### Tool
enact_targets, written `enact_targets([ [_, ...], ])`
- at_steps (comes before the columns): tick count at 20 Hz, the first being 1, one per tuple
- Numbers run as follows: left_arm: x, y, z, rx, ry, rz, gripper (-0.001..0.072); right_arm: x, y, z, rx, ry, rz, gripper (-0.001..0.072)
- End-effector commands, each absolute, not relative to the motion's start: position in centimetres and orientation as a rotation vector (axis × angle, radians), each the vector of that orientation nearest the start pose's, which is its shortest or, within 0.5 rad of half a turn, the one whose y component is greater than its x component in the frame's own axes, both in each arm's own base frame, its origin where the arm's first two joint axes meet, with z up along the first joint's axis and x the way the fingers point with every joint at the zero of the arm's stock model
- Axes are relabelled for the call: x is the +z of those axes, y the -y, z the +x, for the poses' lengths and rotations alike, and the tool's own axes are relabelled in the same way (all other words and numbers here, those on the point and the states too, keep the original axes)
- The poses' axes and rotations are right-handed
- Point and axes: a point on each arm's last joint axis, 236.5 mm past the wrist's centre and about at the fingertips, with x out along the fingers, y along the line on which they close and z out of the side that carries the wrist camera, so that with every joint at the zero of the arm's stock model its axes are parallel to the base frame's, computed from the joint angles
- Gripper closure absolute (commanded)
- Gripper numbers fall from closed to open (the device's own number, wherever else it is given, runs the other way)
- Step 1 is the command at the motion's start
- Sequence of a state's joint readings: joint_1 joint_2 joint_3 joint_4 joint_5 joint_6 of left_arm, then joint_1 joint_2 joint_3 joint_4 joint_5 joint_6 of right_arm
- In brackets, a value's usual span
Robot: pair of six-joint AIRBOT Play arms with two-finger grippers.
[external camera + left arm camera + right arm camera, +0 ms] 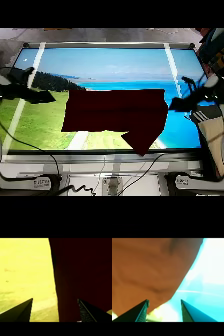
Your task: Fold the clothes and pants, and hang the long-sleeved shirts on hangers.
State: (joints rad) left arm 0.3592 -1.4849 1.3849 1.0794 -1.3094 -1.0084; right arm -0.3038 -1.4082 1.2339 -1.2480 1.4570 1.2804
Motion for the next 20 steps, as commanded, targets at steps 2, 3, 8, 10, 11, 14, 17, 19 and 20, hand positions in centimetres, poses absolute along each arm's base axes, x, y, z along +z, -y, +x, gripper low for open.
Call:
enact_targets([
  [2,3.9,-7.7,38.6,-0.279,-1.158,-0.341,0.0108,-3.9,-0.5,25.0,0.217,-1.546,0.477,0.0400],
  [3,3.6,-7.7,38.0,-0.279,-1.149,-0.399,0.0108,-5.0,-1.7,23.7,0.220,-1.547,0.516,0.0399],
  [8,-1.1,-6.1,33.4,-0.288,-1.261,-0.572,0.0108,-9.8,-5.8,21.2,0.173,-1.502,0.770,0.0378],
  [10,-2.9,-4.4,31.8,-0.327,-1.299,-0.622,0.0108,-11.0,-5.8,21.7,0.123,-1.452,0.820,0.0378],
  [11,-3.6,-3.8,31.3,-0.339,-1.307,-0.644,0.0108,-11.4,-5.6,22.1,0.096,-1.425,0.831,0.0378],
  [14,-5.7,-2.9,30.0,-0.320,-1.334,-0.692,0.0108,-11.4,-5.5,23.3,0.068,-1.370,0.873,0.0379],
  [17,-7.1,-2.3,29.2,-0.303,-1.342,-0.724,0.0108,-11.2,-5.5,23.5,0.067,-1.358,0.885,0.0401],
  [19,-7.9,-1.7,28.6,-0.299,-1.351,-0.747,0.0108,-11.3,-5.4,23.7,0.061,-1.350,0.885,0.0401],
  [20,-8.2,-1.5,28.3,-0.302,-1.357,-0.750,0.0108,-11.3,-5.4,23.8,0.058,-1.349,0.886,0.0401],
])
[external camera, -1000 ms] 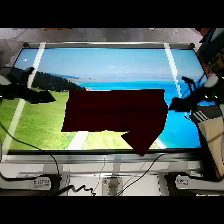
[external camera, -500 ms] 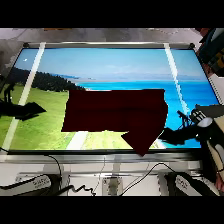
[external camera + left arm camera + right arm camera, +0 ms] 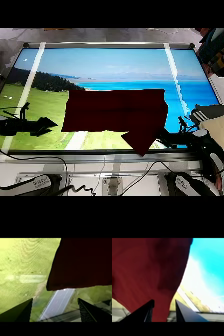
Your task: Fold the clothes and pants, and hang the long-sleeved shirts on hangers.
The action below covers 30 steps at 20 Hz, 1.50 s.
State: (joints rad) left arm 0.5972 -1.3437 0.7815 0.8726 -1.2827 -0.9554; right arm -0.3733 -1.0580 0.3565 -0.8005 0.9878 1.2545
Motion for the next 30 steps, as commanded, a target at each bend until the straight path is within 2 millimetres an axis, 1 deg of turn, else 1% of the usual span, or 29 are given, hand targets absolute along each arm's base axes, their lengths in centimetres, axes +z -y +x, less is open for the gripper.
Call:
enact_targets([
  [1,-8.5,-1.3,28.0,-0.305,-1.362,-0.751,0.0108,-11.4,-5.5,23.7,0.059,-1.354,0.895,0.0401],
  [4,-9.0,-0.9,27.3,-0.303,-1.378,-0.765,0.0108,-12.2,-6.4,23.2,0.073,-1.404,0.905,0.0403],
  [5,-9.2,-0.9,27.2,-0.299,-1.379,-0.768,0.0108,-12.4,-6.8,23.0,0.084,-1.418,0.891,0.0492],
  [6,-9.3,-0.8,27.4,-0.292,-1.371,-0.776,0.0108,-12.5,-7.2,23.0,0.097,-1.422,0.871,0.0664],
  [7,-9.3,-0.8,27.6,-0.288,-1.361,-0.786,0.0108,-12.5,-7.4,23.1,0.112,-1.418,0.849,0.0691],
  [10,-9.0,0.2,28.3,-0.328,-1.324,-0.801,0.0109,-12.3,-7.7,23.3,0.126,-1.414,0.840,0.0692],
  [11,-9.0,0.6,28.4,-0.344,-1.325,-0.779,0.0109,-12.2,-7.7,23.4,0.127,-1.412,0.840,0.0691],
  [13,-9.5,1.7,29.0,-0.357,-1.329,-0.728,0.0109,-12.2,-7.7,23.5,0.128,-1.410,0.839,0.0692],
  [16,-11.3,3.1,30.4,-0.343,-1.326,-0.637,0.0113,-12.2,-7.8,23.4,0.131,-1.414,0.842,0.0691],
  [17,-11.7,3.5,31.1,-0.332,-1.313,-0.623,0.0201,-12.1,-7.9,23.3,0.134,-1.417,0.843,0.0692],
  [18,-11.6,3.8,32.0,-0.322,-1.287,-0.623,0.0359,-12.1,-8.0,23.2,0.138,-1.420,0.842,0.0692],
  [19,-11.3,3.9,32.9,-0.313,-1.255,-0.633,0.0557,-11.9,-8.0,23.3,0.157,-1.414,0.823,0.0692],
  [20,-10.6,3.9,33.8,-0.314,-1.226,-0.645,0.0686,-11.4,-8.0,23.6,0.190,-1.400,0.793,0.0692],
  [22,-8.7,3.7,35.4,-0.338,-1.183,-0.648,0.0691,-9.4,-8.1,24.6,0.237,-1.356,0.761,0.0693],
  [24,-6.0,4.0,35.6,-0.400,-1.162,-0.630,0.0691,-6.5,-8.3,25.4,0.295,-1.303,0.717,0.0693],
  [25,-4.9,4.0,35.4,-0.411,-1.146,-0.627,0.0692,-5.0,-8.6,25.3,0.323,-1.282,0.695,0.0693],
  [27,-2.9,3.7,34.8,-0.400,-1.104,-0.613,0.0692,-2.7,-9.1,24.2,0.331,-1.271,0.701,0.0693],
  [30,-0.7,3.4,33.0,-0.372,-1.035,-0.592,0.0692,0.3,-10.0,22.1,0.341,-1.248,0.708,0.0693],
])
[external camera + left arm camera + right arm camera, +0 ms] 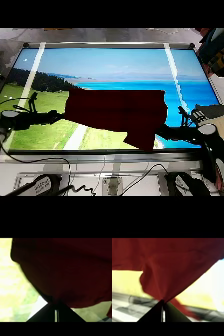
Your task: Fold the clothes and pants, and hang the long-sleeved shirts on hangers.
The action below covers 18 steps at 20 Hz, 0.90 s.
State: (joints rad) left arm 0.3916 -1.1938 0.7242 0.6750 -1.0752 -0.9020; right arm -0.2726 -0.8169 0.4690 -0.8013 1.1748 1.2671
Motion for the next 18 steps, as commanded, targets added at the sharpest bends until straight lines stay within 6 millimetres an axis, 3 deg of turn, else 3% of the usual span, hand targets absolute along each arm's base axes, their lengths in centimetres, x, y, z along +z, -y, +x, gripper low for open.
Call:
enact_targets([
  [1,-0.3,3.2,32.1,-0.356,-1.017,-0.588,0.0692,1.3,-10.2,21.7,0.336,-1.218,0.713,0.0693],
  [3,0.1,2.7,31.0,-0.304,-0.978,-0.605,0.0692,3.2,-10.0,22.0,0.303,-1.126,0.725,0.0692],
  [6,0.0,2.6,32.0,-0.244,-0.913,-0.625,0.0692,5.4,-7.9,26.2,0.200,-0.902,0.769,0.0693],
  [8,0.7,3.5,34.5,-0.227,-0.835,-0.663,0.0693,5.5,-7.3,28.9,0.167,-0.834,0.801,0.0693],
  [12,1.0,3.4,39.7,-0.118,-0.709,-0.722,0.0693,3.0,-5.8,34.7,0.054,-0.786,0.926,0.0693],
  [15,0.8,4.0,42.8,-0.130,-0.721,-0.728,0.0693,2.6,-4.4,39.2,0.010,-0.788,0.940,0.0693],
  [18,-0.7,3.9,46.1,-0.131,-0.754,-0.734,0.0693,2.5,-2.8,44.6,-0.028,-0.761,0.942,0.0692],
])
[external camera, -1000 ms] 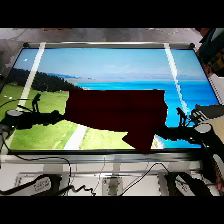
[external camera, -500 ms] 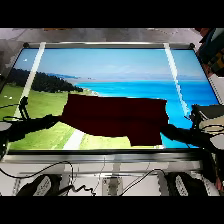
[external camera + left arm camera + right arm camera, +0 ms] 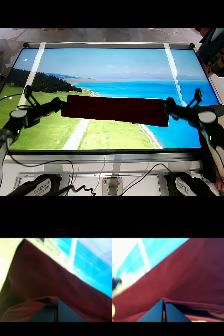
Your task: Fold the clothes and pants, and hang the long-sleeved shirts on hangers.
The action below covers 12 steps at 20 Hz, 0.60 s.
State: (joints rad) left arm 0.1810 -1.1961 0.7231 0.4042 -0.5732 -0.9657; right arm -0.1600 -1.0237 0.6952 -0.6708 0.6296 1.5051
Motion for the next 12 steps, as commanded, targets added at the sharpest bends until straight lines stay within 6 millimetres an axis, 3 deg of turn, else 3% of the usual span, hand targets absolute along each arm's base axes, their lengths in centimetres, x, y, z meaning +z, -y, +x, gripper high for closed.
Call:
enact_targets([
  [1,-1.4,3.8,47.3,-0.130,-0.765,-0.735,0.0692,2.3,-1.9,46.7,-0.050,-0.737,0.941,0.0692],
  [3,-2.5,3.9,49.3,-0.136,-0.782,-0.738,0.0662,1.5,-0.8,49.6,-0.077,-0.717,0.939,0.0691],
  [4,-2.7,4.1,50.1,-0.146,-0.786,-0.738,0.0438,0.8,-0.5,50.6,-0.084,-0.723,0.939,0.0645],
  [5,-2.7,4.3,50.7,-0.159,-0.788,-0.736,0.0073,0.0,-0.4,51.3,-0.088,-0.736,0.941,0.0438],
  [6,-2.5,4.4,51.0,-0.169,-0.786,-0.732,0.0005,-0.7,-0.6,51.4,-0.085,-0.757,0.943,0.0199],
  [7,-2.4,4.3,51.0,-0.169,-0.784,-0.726,0.0000,-1.2,-0.8,51.3,-0.082,-0.774,0.939,0.0071],
  [9,-2.9,3.5,50.4,-0.176,-0.812,-0.690,0.0001,-1.9,-0.7,50.5,-0.069,-0.818,0.854,0.0068],
  [12,-5.8,1.8,46.9,-0.181,-0.983,-0.607,0.0004,-3.6,-1.1,48.3,-0.035,-0.939,0.717,0.0069],
])
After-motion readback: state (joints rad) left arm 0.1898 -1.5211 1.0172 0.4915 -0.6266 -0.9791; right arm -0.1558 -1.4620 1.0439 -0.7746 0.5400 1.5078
